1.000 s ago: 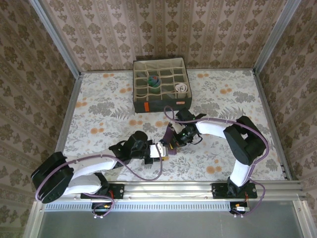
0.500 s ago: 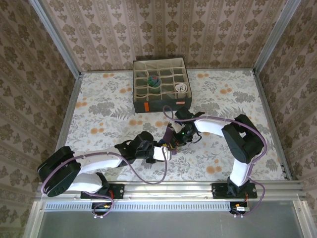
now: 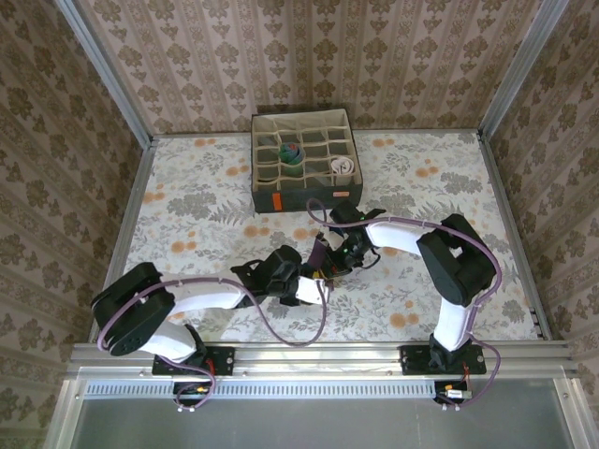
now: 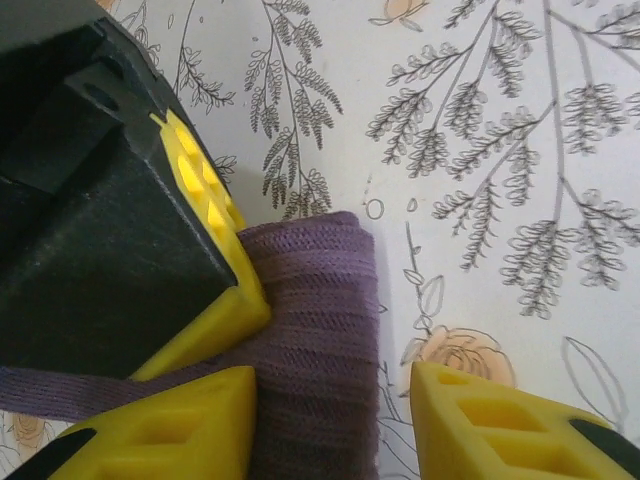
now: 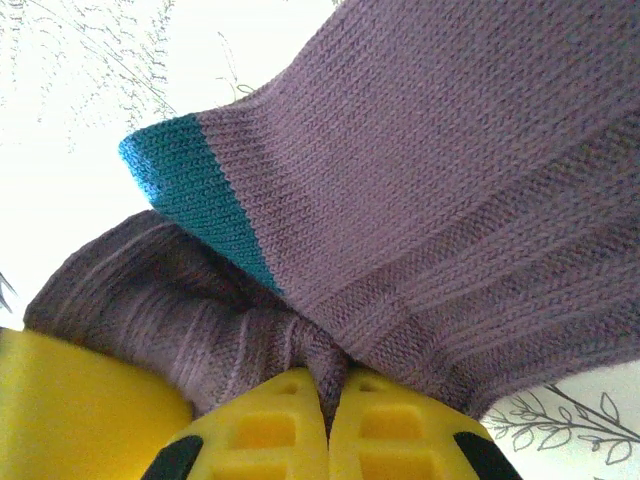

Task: Roll the socks

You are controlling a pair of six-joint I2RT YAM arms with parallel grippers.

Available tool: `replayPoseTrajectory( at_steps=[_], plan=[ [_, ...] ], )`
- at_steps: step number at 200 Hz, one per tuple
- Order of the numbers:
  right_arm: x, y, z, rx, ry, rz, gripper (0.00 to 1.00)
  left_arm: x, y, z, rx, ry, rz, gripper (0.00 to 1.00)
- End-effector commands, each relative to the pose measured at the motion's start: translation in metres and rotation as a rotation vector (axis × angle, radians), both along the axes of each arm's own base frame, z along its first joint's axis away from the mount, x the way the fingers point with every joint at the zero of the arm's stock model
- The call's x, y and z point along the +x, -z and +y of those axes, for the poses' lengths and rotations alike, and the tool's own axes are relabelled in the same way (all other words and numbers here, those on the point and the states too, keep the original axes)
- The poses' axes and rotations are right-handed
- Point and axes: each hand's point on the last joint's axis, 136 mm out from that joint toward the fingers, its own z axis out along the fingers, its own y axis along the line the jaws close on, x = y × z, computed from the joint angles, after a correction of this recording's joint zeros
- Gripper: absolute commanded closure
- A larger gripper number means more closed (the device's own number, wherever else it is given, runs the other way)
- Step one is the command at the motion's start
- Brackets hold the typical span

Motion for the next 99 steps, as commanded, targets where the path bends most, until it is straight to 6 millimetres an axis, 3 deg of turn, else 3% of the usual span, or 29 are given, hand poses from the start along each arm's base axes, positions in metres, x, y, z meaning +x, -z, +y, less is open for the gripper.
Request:
replayPoseTrajectory(
  at_steps=[1,66,90,99],
  plan=[
    [-0.02,0.028,-0.028,-0.139,-0.012,0.092,1.0,0.007,0.017,0.008,0.059,-0.037,0.022,0.57],
    [-0.025,0.022,-0.034,-0.098,-0.016,0.154,1.0,0.013,0.036,0.007,0.058,-0.106,0.089,0.6],
    [-0.019,0.013,-0.031,-0.045,0.011,0.133,0.99,0.013,0.041,0.008,0.07,-0.144,0.172,0.75],
    [-0.015,0.006,-0.029,-0.009,0.028,0.106,0.94,0.014,0.041,0.008,0.072,-0.172,0.214,0.84]
  ],
)
